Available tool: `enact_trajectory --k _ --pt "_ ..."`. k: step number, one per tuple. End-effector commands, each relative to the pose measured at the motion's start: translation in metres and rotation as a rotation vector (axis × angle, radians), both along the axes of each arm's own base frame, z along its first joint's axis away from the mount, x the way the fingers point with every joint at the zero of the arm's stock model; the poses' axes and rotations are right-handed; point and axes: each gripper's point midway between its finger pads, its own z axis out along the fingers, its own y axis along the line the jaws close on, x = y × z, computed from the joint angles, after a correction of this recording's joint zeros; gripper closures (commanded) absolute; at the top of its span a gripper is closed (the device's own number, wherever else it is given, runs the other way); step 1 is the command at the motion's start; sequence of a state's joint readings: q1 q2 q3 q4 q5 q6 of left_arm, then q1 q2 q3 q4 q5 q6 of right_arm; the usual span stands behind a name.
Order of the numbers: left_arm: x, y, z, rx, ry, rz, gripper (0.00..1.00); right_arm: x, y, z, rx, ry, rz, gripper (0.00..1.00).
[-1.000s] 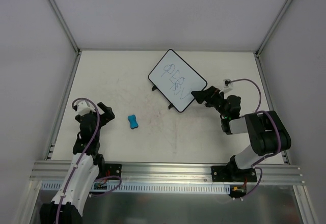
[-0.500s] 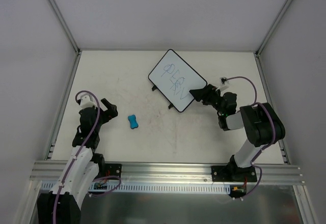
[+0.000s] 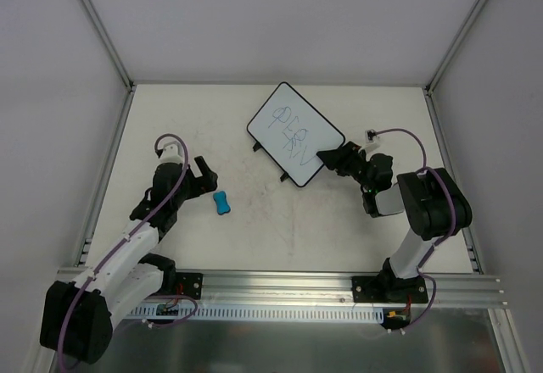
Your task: Erase the whiteboard
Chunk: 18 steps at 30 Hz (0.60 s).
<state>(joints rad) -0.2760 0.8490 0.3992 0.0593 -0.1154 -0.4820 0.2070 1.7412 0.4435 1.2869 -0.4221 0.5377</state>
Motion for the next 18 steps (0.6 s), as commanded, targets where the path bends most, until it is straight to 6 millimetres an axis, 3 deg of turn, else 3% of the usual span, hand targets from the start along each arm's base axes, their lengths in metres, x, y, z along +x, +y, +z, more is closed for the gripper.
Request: enact_trajectory --k 1,7,18 --pt "0.005 -0.003 0.001 -0.004 0.042 0.01 0.01 0.015 -0.001 0.057 0.043 -0.247 -0.02 0.46" --pt "0.005 -0.011 -0.015 0.0 0.122 -0.016 0.01 0.014 -0.003 0.059 0.045 -0.249 -0.023 0.47" --pt "0.001 -0.027 -0.022 0.049 0.172 -0.123 0.01 0.013 -0.007 0.062 0.05 -0.252 -0.031 0.49"
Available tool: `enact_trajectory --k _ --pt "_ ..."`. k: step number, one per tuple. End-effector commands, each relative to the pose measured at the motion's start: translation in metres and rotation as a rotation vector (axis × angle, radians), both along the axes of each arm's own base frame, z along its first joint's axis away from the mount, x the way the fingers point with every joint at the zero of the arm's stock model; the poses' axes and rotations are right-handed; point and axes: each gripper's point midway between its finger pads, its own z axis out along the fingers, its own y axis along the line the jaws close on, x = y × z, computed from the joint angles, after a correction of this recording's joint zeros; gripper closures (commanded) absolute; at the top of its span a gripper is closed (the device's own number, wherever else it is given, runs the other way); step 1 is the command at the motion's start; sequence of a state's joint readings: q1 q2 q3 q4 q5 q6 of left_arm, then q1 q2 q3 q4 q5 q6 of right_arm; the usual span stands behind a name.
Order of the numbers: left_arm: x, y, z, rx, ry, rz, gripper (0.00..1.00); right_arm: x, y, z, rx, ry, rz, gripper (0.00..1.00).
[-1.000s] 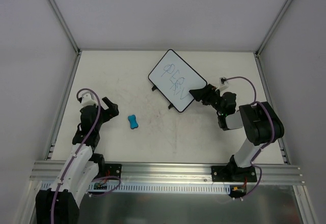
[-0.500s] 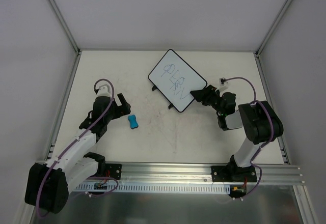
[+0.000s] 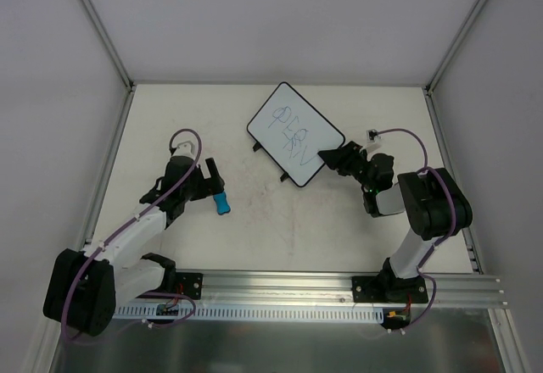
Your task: Erase the whiteboard
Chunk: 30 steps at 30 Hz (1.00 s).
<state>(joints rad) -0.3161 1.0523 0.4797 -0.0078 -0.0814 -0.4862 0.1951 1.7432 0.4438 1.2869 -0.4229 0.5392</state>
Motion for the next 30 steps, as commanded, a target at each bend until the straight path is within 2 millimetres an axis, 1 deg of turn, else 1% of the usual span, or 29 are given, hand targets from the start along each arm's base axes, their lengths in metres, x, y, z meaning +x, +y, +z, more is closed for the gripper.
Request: enact_trajectory --k 1,4,6,9,10,12,14,17,19,25,26,28,29,30 --pt "0.004 -0.008 0.011 0.016 -0.011 -0.055 0.01 0.012 -0.004 0.063 0.046 -0.257 -0.023 0.49" --pt "-0.003 -0.006 0.008 0.006 0.05 -0.018 0.01 0.012 -0.005 0.063 0.046 -0.257 -0.024 0.48" --pt "-0.009 -0.009 0.008 -0.027 0.102 -0.002 0.01 0.012 -0.005 0.063 0.047 -0.258 -0.024 0.48" --pt "-0.016 -0.014 0.007 -0.072 0.13 0.007 0.01 0.012 -0.005 0.063 0.047 -0.256 -0.026 0.48" --pt "-0.017 -0.014 0.009 -0.081 0.121 0.015 0.01 0.012 -0.005 0.063 0.047 -0.258 -0.026 0.48" --pt "-0.021 -0.011 0.004 -0.09 0.129 0.047 0.01 0.012 -0.005 0.063 0.047 -0.256 -0.023 0.49" --pt "-0.024 -0.011 0.003 -0.099 0.13 0.052 0.01 0.012 -0.005 0.062 0.048 -0.254 -0.023 0.52" --pt "-0.026 -0.015 0.002 -0.112 0.14 0.042 0.01 0.012 -0.005 0.063 0.048 -0.257 -0.021 0.54" --pt "-0.027 -0.014 -0.001 -0.117 0.153 0.075 0.01 0.013 -0.004 0.062 0.048 -0.254 -0.02 0.54" --pt "-0.035 -0.012 -0.022 -0.115 0.23 0.141 0.01 0.013 -0.004 0.062 0.048 -0.254 -0.018 0.55" --pt "-0.032 -0.013 -0.021 -0.106 0.227 0.144 0.01 0.013 -0.004 0.061 0.047 -0.252 -0.015 0.55" --pt "-0.034 -0.02 -0.026 -0.085 0.251 0.117 0.02 0.013 -0.004 0.06 0.048 -0.248 -0.017 0.59" --pt "-0.03 -0.022 -0.022 -0.073 0.24 0.118 0.04 0.013 -0.004 0.06 0.048 -0.248 -0.017 0.59" --pt "-0.031 -0.025 -0.024 -0.062 0.246 0.11 0.04 0.013 -0.004 0.06 0.047 -0.251 -0.015 0.61"
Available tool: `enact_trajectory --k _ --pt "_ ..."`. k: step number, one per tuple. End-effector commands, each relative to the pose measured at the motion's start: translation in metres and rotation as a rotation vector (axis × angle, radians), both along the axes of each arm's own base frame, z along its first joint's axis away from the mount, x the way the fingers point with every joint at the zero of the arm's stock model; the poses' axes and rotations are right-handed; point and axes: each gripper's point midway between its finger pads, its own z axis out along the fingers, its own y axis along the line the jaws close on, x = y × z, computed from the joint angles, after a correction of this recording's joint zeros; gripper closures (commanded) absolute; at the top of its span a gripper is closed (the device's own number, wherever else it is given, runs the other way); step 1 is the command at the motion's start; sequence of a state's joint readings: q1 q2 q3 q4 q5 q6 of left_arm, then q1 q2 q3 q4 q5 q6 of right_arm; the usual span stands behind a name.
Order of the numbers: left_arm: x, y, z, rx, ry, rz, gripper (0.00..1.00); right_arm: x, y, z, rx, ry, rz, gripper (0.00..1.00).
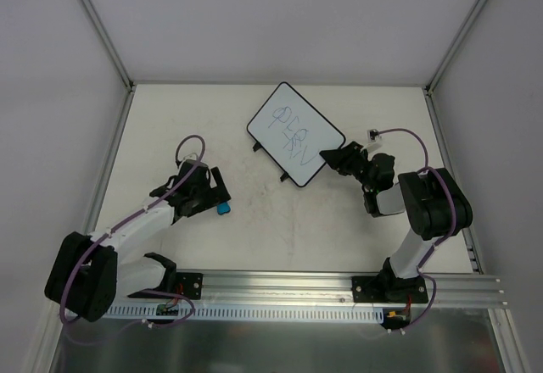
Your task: Erase the whiteboard
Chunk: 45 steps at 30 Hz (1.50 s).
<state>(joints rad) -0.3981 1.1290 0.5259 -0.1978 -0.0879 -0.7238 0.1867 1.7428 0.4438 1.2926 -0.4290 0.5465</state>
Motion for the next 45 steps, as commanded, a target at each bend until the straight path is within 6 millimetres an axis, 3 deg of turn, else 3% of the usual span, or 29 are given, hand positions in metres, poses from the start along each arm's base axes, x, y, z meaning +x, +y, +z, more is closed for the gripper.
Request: enact_trajectory --k 1,7,15,19,30,34,45 --pt "0.004 -0.007 0.001 0.03 0.018 0.01 0.04 0.012 -0.001 0.059 0.039 -0.249 -0.011 0.65" --pt "0.008 -0.012 0.0 0.082 0.061 -0.009 0.05 0.012 -0.001 0.058 0.04 -0.245 -0.01 0.75" --pt "0.019 -0.014 0.016 0.103 0.044 -0.012 0.09 0.012 0.001 0.056 0.045 -0.242 -0.004 0.83" --pt "0.017 -0.013 0.012 0.125 0.08 -0.02 0.11 0.012 0.002 0.054 0.042 -0.239 0.004 0.91" --pt "0.008 -0.008 0.003 0.144 0.12 -0.004 0.16 0.011 0.004 0.055 0.044 -0.241 0.013 0.95" --pt "0.009 -0.012 0.004 0.132 0.124 -0.021 0.25 0.011 0.005 0.054 0.043 -0.24 0.016 0.96" --pt "0.008 -0.018 -0.006 0.138 0.162 -0.026 0.27 0.011 0.005 0.052 0.036 -0.238 0.016 0.98"
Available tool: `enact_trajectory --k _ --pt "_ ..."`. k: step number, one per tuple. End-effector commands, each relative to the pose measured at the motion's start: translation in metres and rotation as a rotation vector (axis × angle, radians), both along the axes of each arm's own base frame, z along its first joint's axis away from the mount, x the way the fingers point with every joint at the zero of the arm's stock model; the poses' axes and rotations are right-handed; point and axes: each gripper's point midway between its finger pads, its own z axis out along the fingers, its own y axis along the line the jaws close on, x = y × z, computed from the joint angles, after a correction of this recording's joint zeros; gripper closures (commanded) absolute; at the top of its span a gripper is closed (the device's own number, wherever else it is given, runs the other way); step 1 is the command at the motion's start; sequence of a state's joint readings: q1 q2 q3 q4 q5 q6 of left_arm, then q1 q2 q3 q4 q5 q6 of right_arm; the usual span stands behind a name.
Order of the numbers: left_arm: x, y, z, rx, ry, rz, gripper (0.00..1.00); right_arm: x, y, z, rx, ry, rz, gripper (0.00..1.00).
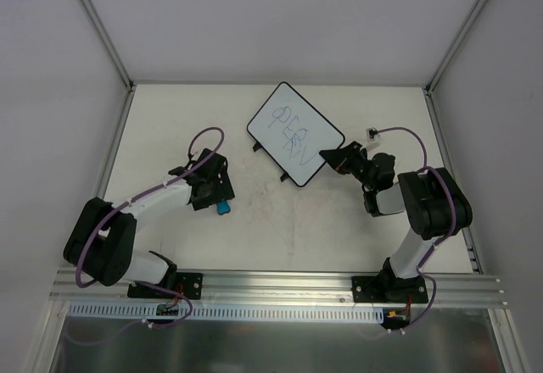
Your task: Erase the whiteboard
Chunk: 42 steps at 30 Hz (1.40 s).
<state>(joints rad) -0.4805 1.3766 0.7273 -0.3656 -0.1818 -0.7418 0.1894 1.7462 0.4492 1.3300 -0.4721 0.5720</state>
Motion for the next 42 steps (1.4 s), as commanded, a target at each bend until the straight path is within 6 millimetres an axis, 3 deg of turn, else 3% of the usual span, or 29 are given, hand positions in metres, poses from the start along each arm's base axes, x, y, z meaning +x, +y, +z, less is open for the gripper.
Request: enact_trajectory --k 1,9,19,23,37,39,42 --pt "0.003 -0.009 0.007 -0.016 0.005 -0.008 0.27 0.014 -0.002 0.041 0.009 -0.213 -0.03 0.98" --pt "0.006 -0.009 0.004 -0.002 0.01 -0.007 0.35 0.014 -0.002 0.041 0.011 -0.212 -0.029 0.98" --pt "0.009 -0.013 -0.001 0.008 0.032 -0.018 0.38 0.014 -0.002 0.041 0.013 -0.21 -0.029 0.99" --pt "0.011 -0.015 -0.002 0.011 0.039 -0.024 0.48 0.014 -0.002 0.041 0.012 -0.213 -0.029 0.99" --pt "0.011 -0.016 -0.007 0.013 0.055 -0.03 0.55 0.014 -0.001 0.042 0.014 -0.215 -0.024 1.0" --pt "0.011 -0.015 -0.005 0.013 0.051 -0.03 0.62 0.014 -0.001 0.043 0.015 -0.214 -0.026 1.0" --pt "0.01 -0.015 -0.003 0.009 0.043 -0.028 0.63 0.014 -0.001 0.043 0.017 -0.213 -0.024 1.0"
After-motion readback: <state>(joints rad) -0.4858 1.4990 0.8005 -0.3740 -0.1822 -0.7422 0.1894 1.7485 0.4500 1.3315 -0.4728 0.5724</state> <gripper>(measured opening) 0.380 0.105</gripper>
